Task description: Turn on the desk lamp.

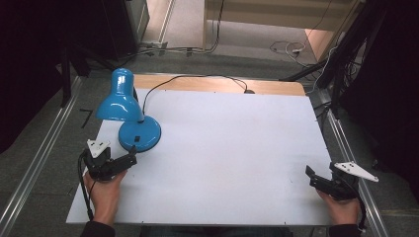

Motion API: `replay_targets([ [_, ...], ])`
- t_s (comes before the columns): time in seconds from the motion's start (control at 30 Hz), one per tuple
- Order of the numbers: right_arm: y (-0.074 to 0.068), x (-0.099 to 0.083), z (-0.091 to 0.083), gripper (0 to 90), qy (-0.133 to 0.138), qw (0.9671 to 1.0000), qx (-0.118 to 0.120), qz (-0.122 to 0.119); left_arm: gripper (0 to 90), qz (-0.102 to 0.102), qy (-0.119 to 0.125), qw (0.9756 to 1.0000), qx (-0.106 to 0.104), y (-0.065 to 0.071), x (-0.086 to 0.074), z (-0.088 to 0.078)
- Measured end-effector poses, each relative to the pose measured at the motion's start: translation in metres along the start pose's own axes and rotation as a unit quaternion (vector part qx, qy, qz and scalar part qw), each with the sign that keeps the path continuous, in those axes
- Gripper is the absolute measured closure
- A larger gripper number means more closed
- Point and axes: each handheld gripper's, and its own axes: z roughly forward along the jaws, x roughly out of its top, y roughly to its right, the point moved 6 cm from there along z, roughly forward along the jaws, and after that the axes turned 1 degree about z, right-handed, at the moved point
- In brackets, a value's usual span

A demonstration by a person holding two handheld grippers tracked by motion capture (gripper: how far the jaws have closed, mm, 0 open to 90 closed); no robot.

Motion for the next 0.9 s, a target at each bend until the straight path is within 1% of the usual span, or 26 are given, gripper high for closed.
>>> replay_targets([
  [0.27,-0.0002,-0.0002,0.0006,11.2,-0.001,1.0000,0.001,-0.002,6.2,-0.006,0.001,1.0000,-0.003,0.0015,0.0011,0.0023],
  [0.4,-0.0004,-0.0003,0.0007,11.2,-0.002,1.0000,0.001,-0.002,8.5,-0.007,0.001,1.0000,-0.004,0.0022,0.0019,0.0030],
  [0.5,-0.0005,-0.0004,0.0009,11.2,-0.003,1.0000,0.000,-0.002,11.7,-0.006,0.005,1.0000,-0.003,0.0027,0.0029,0.0033],
  [0.67,-0.0009,-0.0008,0.0012,11.2,-0.005,1.0000,0.000,-0.002,13.5,-0.007,0.007,1.0000,0.002,0.0032,0.0046,0.0071],
  [0.83,-0.0011,-0.0011,0.0016,11.3,-0.006,1.0000,-0.001,-0.004,15.1,-0.008,0.010,0.9999,0.001,0.0039,0.0072,0.0093],
  [0.9,-0.0011,-0.0011,0.0018,11.3,-0.007,1.0000,-0.001,-0.004,17.1,-0.009,0.012,0.9999,0.003,0.0040,0.0079,0.0105],
])
